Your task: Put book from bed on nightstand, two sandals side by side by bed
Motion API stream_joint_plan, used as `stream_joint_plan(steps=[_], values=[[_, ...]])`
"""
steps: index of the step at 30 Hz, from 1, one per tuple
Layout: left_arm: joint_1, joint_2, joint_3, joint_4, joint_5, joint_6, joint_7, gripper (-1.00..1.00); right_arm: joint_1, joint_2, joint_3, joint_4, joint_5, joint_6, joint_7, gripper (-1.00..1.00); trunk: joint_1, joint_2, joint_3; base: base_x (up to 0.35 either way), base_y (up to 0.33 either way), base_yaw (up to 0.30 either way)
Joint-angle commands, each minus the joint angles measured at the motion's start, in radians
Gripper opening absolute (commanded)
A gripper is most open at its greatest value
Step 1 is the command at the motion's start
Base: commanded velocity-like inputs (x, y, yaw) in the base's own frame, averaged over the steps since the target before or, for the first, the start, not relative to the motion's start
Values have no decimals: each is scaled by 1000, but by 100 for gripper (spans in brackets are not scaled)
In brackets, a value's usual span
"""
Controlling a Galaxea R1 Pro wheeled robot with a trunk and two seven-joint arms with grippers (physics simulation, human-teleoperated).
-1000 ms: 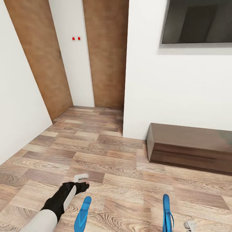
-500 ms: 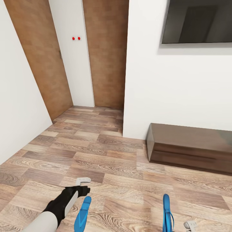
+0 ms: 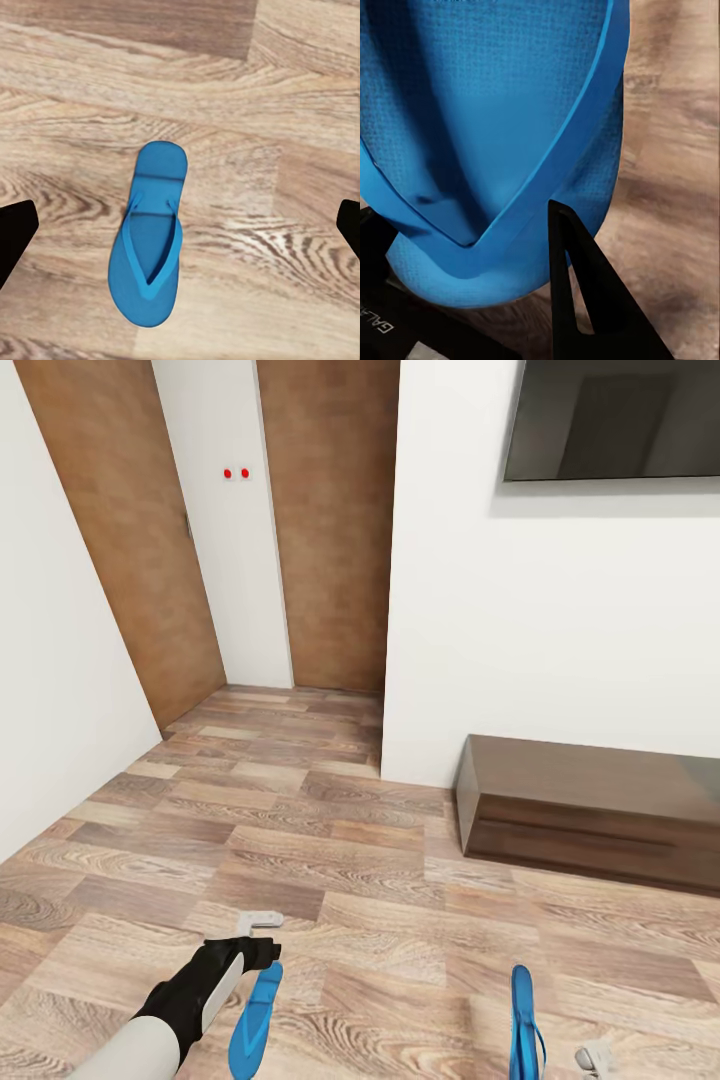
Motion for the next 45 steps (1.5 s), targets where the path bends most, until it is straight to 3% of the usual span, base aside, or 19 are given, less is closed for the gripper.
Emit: stream_joint_plan(steps=[1, 2, 4, 8, 11, 16, 20, 22, 25, 28, 45], values=[[0, 1, -6, -2, 10, 4, 8, 100, -3, 0, -9, -11, -4, 103, 7, -100, 4, -8, -4, 0, 0, 0], [0, 1, -7, -2, 10, 4, 8, 100, -4, -1, -10, -17, -8, 153, 7, -100, 8, -15, -7, 0, 0, 0], [0, 0, -7, -3, 10, 4, 8, 100, -8, -3, -10, -67, -30, 348, 8, -100, 15, -29, -13, 0, 0, 0], [0, -1, -8, -3, 10, 3, 8, 100, -10, -4, -10, -229, -74, 563, 10, -100, 31, -57, -26, 0, 0, 0], [0, -1, -8, -3, 10, 4, 8, 100, -11, -4, -9, -297, -120, 622, 11, -100, 39, -71, -36, 0, 0, 0], [0, -1, -8, -3, 10, 5, 7, 100, -12, -8, -8, -349, -229, 725, 11, -100, 41, -72, -55, 0, 0, 0], [0, -1, -8, -3, 11, 5, 6, 100, -12, -19, -6, -356, -264, 745, 21, -100, 43, -73, -71, 0, 0, 0], [0, -1, -8, -3, 11, 5, 6, 100, -12, -34, -4, -356, -270, 748, 85, -100, 44, -73, -79, 0, 0, 0], [0, -1, -8, -3, 11, 5, 6, 100, -12, -44, -1, -355, -266, 749, 244, -100, 45, -74, -90, 0, 0, 0], [0, -1, -8, -3, 12, 5, 6, 100, -12, -44, 0, -355, -262, 746, 278, -100, 46, -75, -102, 0, 0, 0], [0, 2, -6, -3, 10, 3, 8, 100, -12, -43, 1, -356, -260, 742, 280, -100, 54, -79, -168, 0, 0, 0]])
